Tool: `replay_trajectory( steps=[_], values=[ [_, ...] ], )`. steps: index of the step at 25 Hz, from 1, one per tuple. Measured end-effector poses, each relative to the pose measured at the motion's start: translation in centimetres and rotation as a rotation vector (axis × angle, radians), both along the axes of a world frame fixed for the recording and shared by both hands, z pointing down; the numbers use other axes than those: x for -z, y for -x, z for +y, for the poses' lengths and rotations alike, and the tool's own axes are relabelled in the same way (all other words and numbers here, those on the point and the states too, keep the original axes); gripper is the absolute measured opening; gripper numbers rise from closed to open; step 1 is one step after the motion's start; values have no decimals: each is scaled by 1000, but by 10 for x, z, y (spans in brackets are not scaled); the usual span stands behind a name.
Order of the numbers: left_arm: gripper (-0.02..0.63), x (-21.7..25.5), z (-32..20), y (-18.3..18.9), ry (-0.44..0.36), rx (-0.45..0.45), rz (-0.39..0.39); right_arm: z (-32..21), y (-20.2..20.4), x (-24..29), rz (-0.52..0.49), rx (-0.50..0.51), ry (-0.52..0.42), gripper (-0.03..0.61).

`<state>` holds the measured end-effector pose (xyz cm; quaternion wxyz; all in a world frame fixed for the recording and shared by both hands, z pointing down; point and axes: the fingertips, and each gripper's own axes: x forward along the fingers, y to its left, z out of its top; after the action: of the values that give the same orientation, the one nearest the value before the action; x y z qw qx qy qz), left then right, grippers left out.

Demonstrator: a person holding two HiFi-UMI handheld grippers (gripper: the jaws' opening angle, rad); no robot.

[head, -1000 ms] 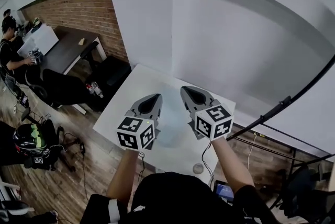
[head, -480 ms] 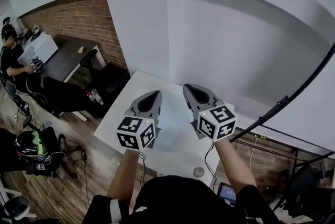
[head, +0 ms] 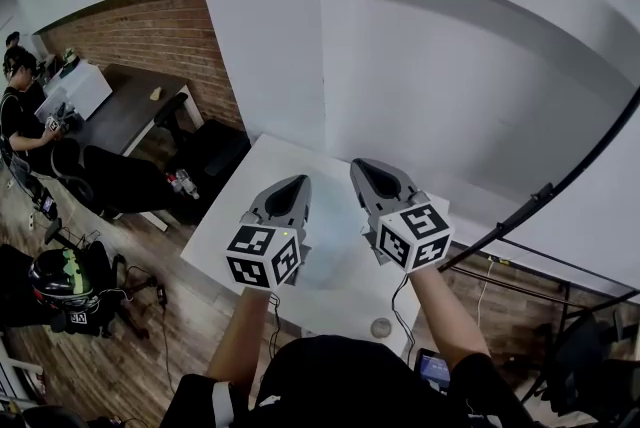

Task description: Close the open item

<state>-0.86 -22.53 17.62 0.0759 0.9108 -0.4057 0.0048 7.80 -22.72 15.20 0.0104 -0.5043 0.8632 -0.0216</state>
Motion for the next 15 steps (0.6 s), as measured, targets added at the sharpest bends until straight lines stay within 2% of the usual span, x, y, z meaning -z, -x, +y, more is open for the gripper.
replay_trajectory(
  steps=[7, 11, 15],
  values=[
    [11, -6, 1, 5, 2, 17, -13, 1, 4, -4, -4, 10, 2, 38],
    [11, -5, 1, 8, 20, 12, 24, 1, 5, -6, -11, 12, 8, 38],
    [11, -4, 2, 8, 9, 20, 23, 2, 4, -9, -13, 10, 13, 38]
  ],
)
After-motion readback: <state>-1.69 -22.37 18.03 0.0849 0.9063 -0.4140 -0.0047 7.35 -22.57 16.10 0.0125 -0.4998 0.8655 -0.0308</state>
